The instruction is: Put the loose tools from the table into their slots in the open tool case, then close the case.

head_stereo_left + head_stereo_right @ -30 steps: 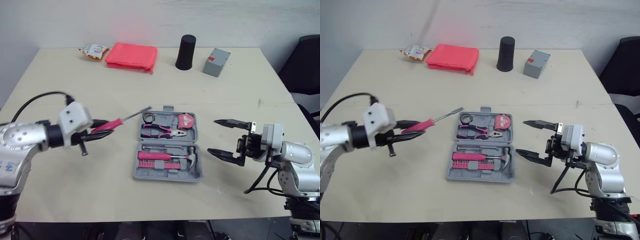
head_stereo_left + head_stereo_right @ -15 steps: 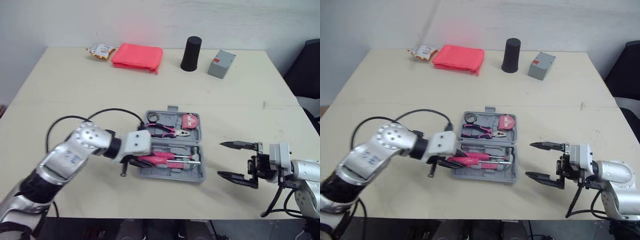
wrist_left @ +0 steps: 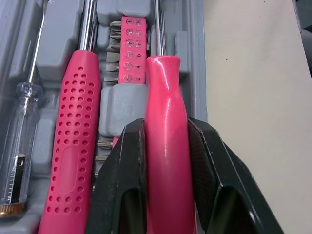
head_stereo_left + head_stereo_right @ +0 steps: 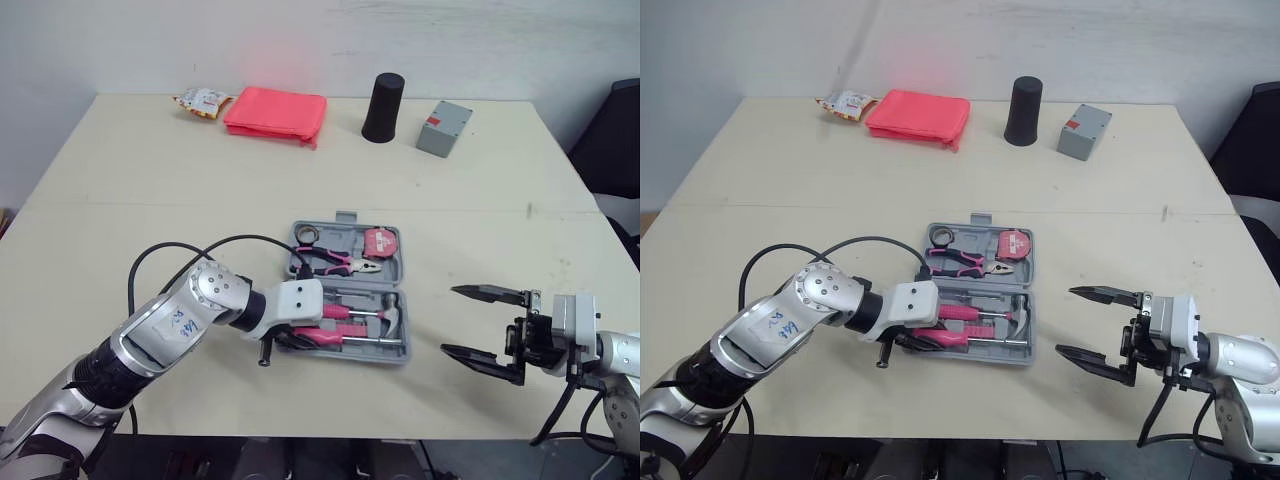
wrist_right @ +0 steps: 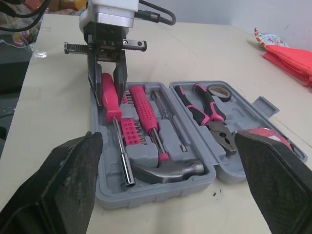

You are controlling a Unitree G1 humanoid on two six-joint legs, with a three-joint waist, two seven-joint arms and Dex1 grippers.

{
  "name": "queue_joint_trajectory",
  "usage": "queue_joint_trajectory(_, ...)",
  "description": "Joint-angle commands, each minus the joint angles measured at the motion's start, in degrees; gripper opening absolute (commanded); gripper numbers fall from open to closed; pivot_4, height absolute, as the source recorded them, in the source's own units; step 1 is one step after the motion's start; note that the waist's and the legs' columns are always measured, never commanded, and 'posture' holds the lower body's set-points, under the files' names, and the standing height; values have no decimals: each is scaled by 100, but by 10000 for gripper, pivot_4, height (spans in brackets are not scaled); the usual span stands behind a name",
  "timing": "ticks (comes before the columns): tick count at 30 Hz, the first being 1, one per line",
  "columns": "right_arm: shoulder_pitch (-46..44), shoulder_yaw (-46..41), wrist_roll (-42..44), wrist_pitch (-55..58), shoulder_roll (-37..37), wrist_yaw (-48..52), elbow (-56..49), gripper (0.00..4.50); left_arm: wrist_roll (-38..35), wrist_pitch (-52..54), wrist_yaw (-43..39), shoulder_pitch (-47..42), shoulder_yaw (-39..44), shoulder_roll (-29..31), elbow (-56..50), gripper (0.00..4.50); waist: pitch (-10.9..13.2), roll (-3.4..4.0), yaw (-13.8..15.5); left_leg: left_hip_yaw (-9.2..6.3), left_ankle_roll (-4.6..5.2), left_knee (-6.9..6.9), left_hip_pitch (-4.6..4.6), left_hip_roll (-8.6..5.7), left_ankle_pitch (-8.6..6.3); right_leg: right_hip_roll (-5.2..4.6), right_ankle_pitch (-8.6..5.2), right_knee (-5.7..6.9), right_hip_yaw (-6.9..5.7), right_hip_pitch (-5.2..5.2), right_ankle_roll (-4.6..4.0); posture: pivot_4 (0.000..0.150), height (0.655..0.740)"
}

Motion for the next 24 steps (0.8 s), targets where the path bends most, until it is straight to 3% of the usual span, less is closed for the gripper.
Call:
queue_joint_trajectory(1, 2, -94, 119, 126, -1, -218, -384, 45000, 95, -12, -66, 32, -81, 83, -189, 5401, 0, 0, -1, 0, 0, 0, 0, 0, 0, 0, 0, 0, 0, 0, 0, 1500, 7400)
queue_joint_trajectory(8, -116, -7, 102, 406, -22, -520, -681, 45000, 155, -88, 1, 40, -61, -17, -108, 5401, 0, 0, 1, 0, 0, 1, 0, -1, 0, -1, 0, 0, 0, 0, 0, 1500, 7400)
queue_joint_trajectory(9, -144, 4, 99, 455, -25, -566, -720, 45000, 115, -188, -72, 51, -35, -13, -107, 13401, 0, 0, 5, 0, 0, 1, 0, -1, 0, -1, 0, 0, 0, 0, 0, 1500, 7400)
queue_joint_trajectory(13, -210, 27, 105, 615, -32, -680, -823, 45000, -57, -611, -215, 102, 226, -70, -176, 28723, 0, 0, 4, 0, 0, 2, 0, -1, 0, -2, 0, 0, 0, 0, 0, 1500, 7400)
queue_joint_trajectory(20, -350, 77, 98, 810, -20, -758, -871, 45000, -477, -1347, -457, 297, 928, -105, -140, 28723, 0, 0, -1, 0, 0, 3, 0, 0, 0, -2, 0, 1, -1, 0, 0, 1500, 7400)
queue_joint_trajectory(24, -403, 91, 80, 843, 5, -791, -853, 45000, -570, -2425, -503, 684, 1355, -380, 290, 28723, 0, 0, -2, 0, 0, 3, 0, -1, 0, -2, 0, 2, -2, 0, 0, 1500, 7400)
